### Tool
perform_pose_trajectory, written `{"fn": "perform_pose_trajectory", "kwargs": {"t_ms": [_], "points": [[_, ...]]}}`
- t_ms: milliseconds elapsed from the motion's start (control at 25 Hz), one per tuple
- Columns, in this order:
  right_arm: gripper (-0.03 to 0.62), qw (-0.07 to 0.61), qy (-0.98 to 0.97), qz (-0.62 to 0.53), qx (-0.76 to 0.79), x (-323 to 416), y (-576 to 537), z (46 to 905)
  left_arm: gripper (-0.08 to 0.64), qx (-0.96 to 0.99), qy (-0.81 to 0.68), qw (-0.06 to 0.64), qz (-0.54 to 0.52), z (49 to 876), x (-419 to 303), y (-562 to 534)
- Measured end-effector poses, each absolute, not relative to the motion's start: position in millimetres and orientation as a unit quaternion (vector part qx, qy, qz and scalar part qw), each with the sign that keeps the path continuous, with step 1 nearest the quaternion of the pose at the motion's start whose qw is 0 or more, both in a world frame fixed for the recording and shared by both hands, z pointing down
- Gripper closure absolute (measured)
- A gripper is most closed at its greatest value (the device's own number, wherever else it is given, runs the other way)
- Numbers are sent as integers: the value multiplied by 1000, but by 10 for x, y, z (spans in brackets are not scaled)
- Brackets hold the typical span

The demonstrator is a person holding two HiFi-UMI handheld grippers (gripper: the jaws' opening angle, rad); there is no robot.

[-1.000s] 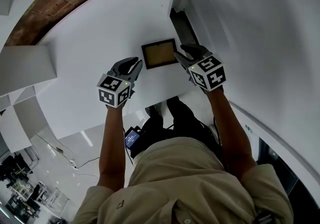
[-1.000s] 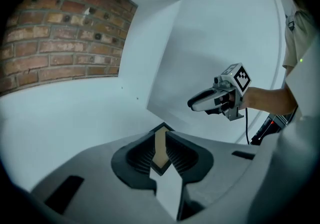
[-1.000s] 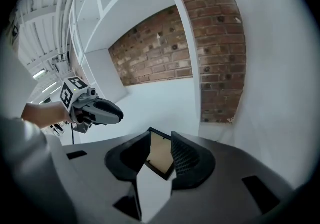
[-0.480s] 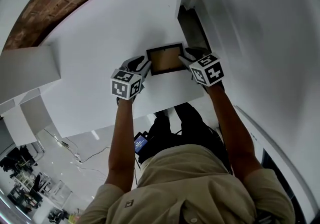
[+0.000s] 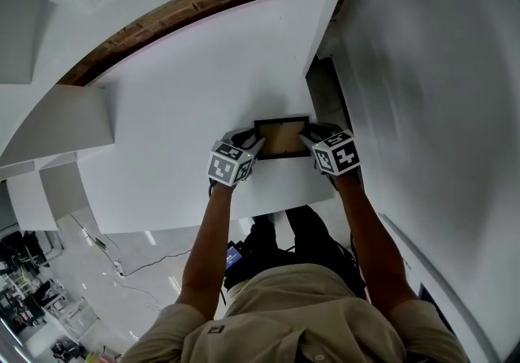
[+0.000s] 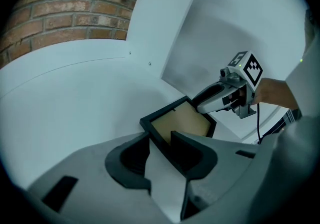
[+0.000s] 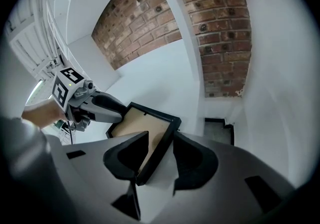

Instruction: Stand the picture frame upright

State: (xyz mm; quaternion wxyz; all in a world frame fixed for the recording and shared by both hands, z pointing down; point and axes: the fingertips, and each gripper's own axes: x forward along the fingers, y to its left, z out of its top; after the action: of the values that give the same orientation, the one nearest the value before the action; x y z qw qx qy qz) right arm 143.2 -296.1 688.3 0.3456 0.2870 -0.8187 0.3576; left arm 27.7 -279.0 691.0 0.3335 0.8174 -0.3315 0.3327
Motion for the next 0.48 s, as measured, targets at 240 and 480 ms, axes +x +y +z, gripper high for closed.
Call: {"fn": "perform_pose_trajectory", "kwargs": {"t_ms": [240, 480], "points": [[491, 361, -812, 348, 300, 1442, -3030, 6901, 445, 820, -342, 334, 314, 6893, 255, -2828], [512, 347, -805, 359, 320, 1434, -3061, 6879, 445, 819, -357, 346, 287, 6885, 233, -2826]]}}
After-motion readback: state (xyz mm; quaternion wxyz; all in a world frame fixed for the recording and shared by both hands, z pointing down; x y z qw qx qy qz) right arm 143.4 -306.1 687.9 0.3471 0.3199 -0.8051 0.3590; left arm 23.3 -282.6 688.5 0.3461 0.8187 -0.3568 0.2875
